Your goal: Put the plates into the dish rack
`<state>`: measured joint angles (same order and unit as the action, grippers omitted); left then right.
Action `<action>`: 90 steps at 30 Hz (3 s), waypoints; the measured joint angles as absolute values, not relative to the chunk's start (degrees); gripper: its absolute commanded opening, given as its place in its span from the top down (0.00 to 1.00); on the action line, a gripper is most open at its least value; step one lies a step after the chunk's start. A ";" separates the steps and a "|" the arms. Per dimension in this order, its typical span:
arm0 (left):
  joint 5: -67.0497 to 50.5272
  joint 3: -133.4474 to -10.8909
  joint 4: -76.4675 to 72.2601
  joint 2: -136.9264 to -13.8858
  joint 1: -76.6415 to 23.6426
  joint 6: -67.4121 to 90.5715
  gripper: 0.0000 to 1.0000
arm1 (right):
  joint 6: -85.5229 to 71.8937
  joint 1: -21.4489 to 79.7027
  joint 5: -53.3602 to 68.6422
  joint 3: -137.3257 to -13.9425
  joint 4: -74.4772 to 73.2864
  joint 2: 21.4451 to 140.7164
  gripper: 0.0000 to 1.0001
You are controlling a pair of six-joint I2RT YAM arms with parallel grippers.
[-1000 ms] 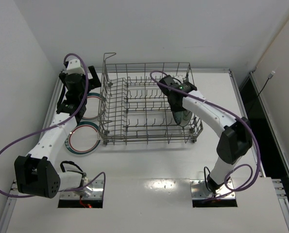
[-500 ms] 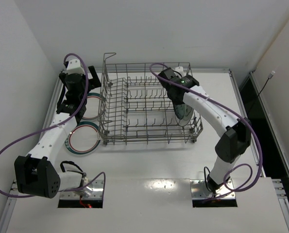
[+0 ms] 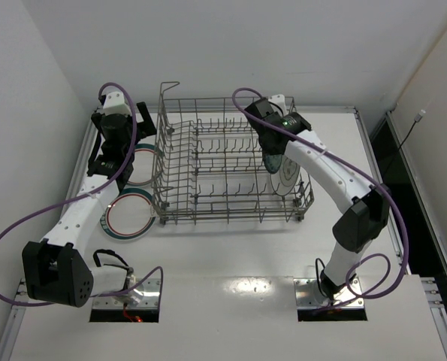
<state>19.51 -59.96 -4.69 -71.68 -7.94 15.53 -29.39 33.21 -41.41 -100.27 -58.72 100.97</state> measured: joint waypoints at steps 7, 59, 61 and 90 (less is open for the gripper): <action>19.53 -59.96 -4.71 -71.68 -7.94 15.53 0.00 | -29.61 33.80 -41.52 -97.08 -58.22 100.88 1.00; -2.79 -56.73 -2.46 -86.28 21.30 38.70 0.00 | -25.04 35.03 -17.89 -74.35 -46.61 79.33 0.65; -4.43 -56.51 -2.90 -89.47 21.98 39.81 0.00 | -25.04 35.03 -16.19 -73.17 -46.00 79.24 0.65; -17.19 -60.27 -7.86 -110.72 24.84 39.72 0.69 | -23.11 33.87 -11.92 -73.43 -44.23 78.50 0.65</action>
<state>-17.19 -60.27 -7.86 -110.72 24.84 39.72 -23.11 33.87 -11.92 -73.43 -44.23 78.50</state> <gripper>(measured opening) 0.388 0.349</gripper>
